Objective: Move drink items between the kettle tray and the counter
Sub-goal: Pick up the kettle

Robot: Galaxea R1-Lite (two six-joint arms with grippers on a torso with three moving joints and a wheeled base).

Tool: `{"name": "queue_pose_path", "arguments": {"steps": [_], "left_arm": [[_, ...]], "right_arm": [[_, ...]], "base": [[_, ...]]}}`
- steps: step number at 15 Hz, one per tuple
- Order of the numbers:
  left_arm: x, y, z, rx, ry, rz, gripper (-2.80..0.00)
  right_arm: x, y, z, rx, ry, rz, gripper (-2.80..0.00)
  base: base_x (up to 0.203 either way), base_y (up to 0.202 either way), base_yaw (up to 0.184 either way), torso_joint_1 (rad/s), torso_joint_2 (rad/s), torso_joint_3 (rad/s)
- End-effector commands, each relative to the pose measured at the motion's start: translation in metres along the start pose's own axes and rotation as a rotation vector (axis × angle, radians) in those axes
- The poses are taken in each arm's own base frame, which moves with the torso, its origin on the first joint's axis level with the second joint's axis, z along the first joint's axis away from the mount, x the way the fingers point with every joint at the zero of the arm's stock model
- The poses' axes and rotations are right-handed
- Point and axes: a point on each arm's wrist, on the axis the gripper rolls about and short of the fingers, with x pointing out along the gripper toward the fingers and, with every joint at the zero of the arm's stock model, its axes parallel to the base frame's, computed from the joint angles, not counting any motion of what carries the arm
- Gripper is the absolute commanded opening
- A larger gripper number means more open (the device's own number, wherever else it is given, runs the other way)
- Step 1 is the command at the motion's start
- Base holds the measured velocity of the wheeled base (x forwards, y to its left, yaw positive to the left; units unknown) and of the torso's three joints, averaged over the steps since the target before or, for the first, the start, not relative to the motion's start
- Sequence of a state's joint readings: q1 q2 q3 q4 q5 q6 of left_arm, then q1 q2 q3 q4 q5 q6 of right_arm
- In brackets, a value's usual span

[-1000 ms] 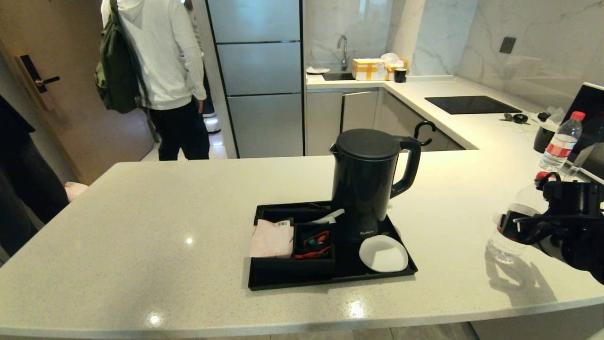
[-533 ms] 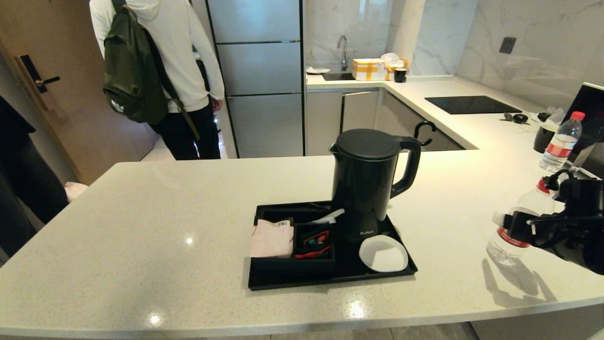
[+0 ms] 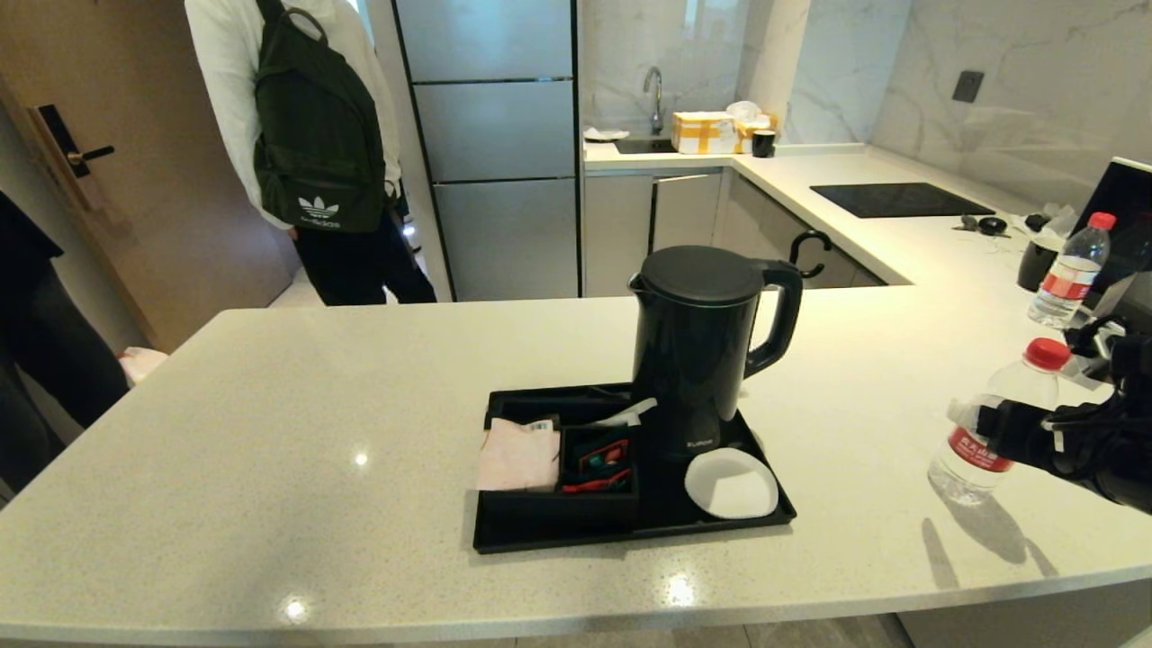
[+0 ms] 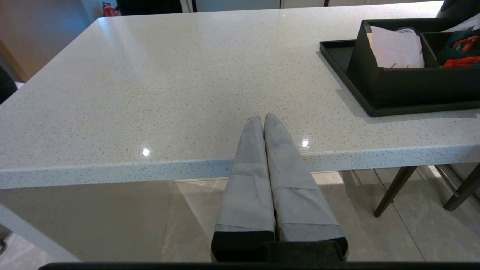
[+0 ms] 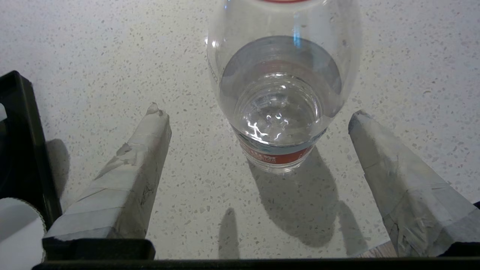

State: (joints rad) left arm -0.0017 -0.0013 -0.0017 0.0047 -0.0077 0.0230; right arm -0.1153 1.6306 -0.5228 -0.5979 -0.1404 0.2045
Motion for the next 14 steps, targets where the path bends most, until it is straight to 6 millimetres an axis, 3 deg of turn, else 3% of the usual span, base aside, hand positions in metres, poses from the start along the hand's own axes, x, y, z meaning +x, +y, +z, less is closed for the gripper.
{"name": "queue_pose_path", "arguments": {"steps": [1, 3, 5, 8, 12, 14], "left_arm": [[0.000, 0.000, 0.000, 0.000, 0.001, 0.000, -2.80], [0.000, 0.000, 0.000, 0.000, 0.001, 0.000, -2.80], [0.000, 0.000, 0.000, 0.000, 0.001, 0.000, -2.80], [0.000, 0.000, 0.000, 0.000, 0.001, 0.000, -2.80], [0.000, 0.000, 0.000, 0.000, 0.001, 0.000, -2.80], [0.000, 0.000, 0.000, 0.000, 0.001, 0.000, -2.80]], "right_arm": [[-0.005, 0.000, 0.001, 0.001, -0.005, 0.013, 0.00], [-0.029, 0.000, 0.005, -0.001, 0.007, 0.065, 0.00], [-0.076, -0.002, 0.015, 0.001, -0.051, 0.130, 0.00], [-0.127, -0.007, 0.010, -0.009, -0.057, 0.190, 0.00], [-0.174, -0.014, 0.005, -0.018, -0.037, 0.236, 0.00], [-0.186, -0.016, 0.006, -0.018, -0.041, 0.249, 0.00]], "base": [[0.000, 0.000, 0.000, 0.000, 0.00, 0.000], [0.000, 0.000, 0.000, 0.000, 0.00, 0.000], [0.000, 0.000, 0.000, 0.000, 0.00, 0.000], [0.000, 0.000, 0.000, 0.000, 0.00, 0.000], [0.000, 0.000, 0.000, 0.000, 0.00, 0.000], [0.000, 0.000, 0.000, 0.000, 0.00, 0.000]]}}
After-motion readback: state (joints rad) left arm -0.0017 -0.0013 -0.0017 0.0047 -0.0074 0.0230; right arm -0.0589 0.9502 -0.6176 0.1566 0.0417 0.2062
